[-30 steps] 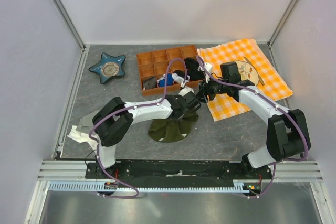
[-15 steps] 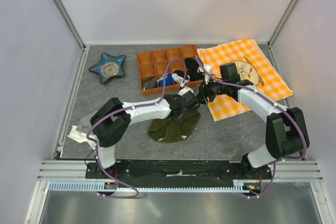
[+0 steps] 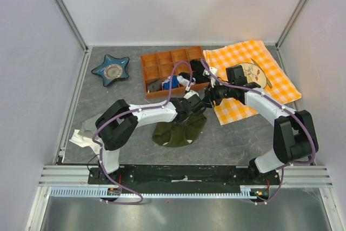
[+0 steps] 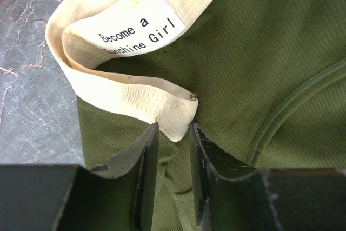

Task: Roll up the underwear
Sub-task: Flatten out the underwear at the center of the board.

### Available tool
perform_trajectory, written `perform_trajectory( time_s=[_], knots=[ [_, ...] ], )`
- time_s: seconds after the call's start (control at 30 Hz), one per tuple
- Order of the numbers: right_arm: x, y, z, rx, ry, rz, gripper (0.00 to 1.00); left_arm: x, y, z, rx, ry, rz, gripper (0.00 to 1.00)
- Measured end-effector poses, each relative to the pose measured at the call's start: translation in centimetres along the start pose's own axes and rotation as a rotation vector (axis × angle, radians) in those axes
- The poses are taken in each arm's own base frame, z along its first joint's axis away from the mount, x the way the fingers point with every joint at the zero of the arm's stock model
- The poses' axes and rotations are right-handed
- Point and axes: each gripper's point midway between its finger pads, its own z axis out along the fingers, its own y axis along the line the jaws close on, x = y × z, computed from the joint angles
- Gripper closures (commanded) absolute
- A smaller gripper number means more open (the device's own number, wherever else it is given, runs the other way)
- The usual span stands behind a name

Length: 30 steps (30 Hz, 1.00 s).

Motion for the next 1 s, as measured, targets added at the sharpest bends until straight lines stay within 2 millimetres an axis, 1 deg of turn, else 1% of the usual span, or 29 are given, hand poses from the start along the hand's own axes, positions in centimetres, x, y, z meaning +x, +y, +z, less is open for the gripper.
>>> perform_trajectory(
  time_s=[0.1, 0.13, 0.17, 0.37, 0.47, 0.67, 0.8, 0.87, 0.9, 0.97, 1.0],
  knots=[
    [0.1, 0.0, 0.1, -0.001, 0.004, 0.004, 0.47, 0.3, 0.2, 0.6, -0.010, 0.015, 0.006, 0.71],
    [0.2, 0.0, 0.1, -0.002, 0.005, 0.005, 0.48, 0.4, 0.3, 0.8, -0.013, 0.018, 0.006, 0.77],
    [0.2, -0.1, 0.1, -0.002, 0.007, 0.006, 0.48, 0.4, 0.4, 0.9, -0.015, 0.020, 0.007, 0.80],
    [0.4, 0.0, 0.2, -0.007, 0.011, 0.011, 0.48, 0.3, 0.6, 1.0, -0.012, 0.023, 0.010, 0.85],
    [0.4, 0.0, 0.2, -0.007, 0.012, 0.009, 0.48, 0.2, 0.4, 0.6, 0.011, 0.021, 0.004, 0.89],
    [0.4, 0.0, 0.2, -0.008, 0.012, 0.006, 0.48, -0.5, 0.8, -1.4, 0.076, -0.007, -0.038, 0.99],
    [0.5, 0.0, 0.2, -0.011, 0.014, 0.006, 0.48, -0.3, 2.0, -2.0, 0.126, -0.003, -0.090, 0.98],
    [0.6, 0.1, 0.2, -0.016, 0.016, 0.005, 0.48, 0.1, 3.1, -1.9, 0.142, 0.008, -0.126, 0.98],
    [0.6, 0.1, 0.2, -0.017, 0.016, 0.004, 0.48, 0.4, 4.0, -1.8, 0.145, 0.014, -0.151, 0.97],
    [0.6, 0.2, 0.2, -0.023, 0.016, 0.004, 0.48, 1.2, 6.1, -1.8, 0.141, 0.021, -0.212, 0.88],
    [0.6, 0.3, 0.2, -0.025, 0.017, 0.005, 0.48, 1.6, 7.5, -1.8, 0.135, 0.021, -0.254, 0.79]
  ],
)
